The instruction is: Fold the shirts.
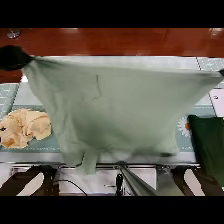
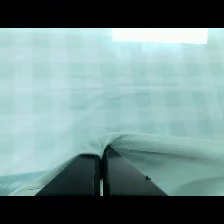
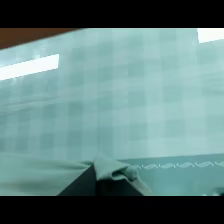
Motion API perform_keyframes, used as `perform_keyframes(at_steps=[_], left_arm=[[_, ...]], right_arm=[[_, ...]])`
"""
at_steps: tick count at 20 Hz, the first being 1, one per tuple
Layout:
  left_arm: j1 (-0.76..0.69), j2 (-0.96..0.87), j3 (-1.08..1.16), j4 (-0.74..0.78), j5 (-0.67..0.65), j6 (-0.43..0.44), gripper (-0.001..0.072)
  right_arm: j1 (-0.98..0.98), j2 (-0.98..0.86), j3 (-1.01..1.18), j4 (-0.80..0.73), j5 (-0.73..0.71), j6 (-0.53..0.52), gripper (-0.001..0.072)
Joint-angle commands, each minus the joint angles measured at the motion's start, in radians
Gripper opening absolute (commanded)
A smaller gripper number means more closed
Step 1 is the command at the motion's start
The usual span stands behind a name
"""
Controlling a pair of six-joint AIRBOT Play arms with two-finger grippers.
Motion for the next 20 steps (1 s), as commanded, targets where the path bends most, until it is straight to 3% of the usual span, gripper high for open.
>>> perform_keyframes(at_steps=[1,5,8,14,17,20], left_arm=[[-0.053,-0.23,-0.01,-0.071,0.201,-0.001,0.0028],[-0.064,-0.45,0.081,-0.105,0.328,-0.029,0.0028],[-0.064,-0.585,0.134,-0.15,0.394,-0.092,0.0028],[-0.064,-0.731,0.154,-0.269,0.365,-0.097,0.0029],[-0.058,-0.742,0.154,-0.312,0.294,-0.097,0.0029],[-0.018,-0.741,0.205,-0.358,0.163,-0.056,0.0029]], right_arm=[[0.0,-0.204,-0.081,0.09,-0.194,-0.084,0.0019],[0.0,-0.5,-0.036,0.329,-0.284,-0.215,0.0019],[0.0,-0.725,0.069,0.463,-0.277,-0.22,0.0019],[0.06,-0.92,0.218,0.388,-0.274,-0.166,0.0019],[0.075,-0.94,0.217,0.31,-0.263,-0.126,0.0019],[0.037,-0.933,0.225,0.283,-0.148,-0.107,0.0019]])
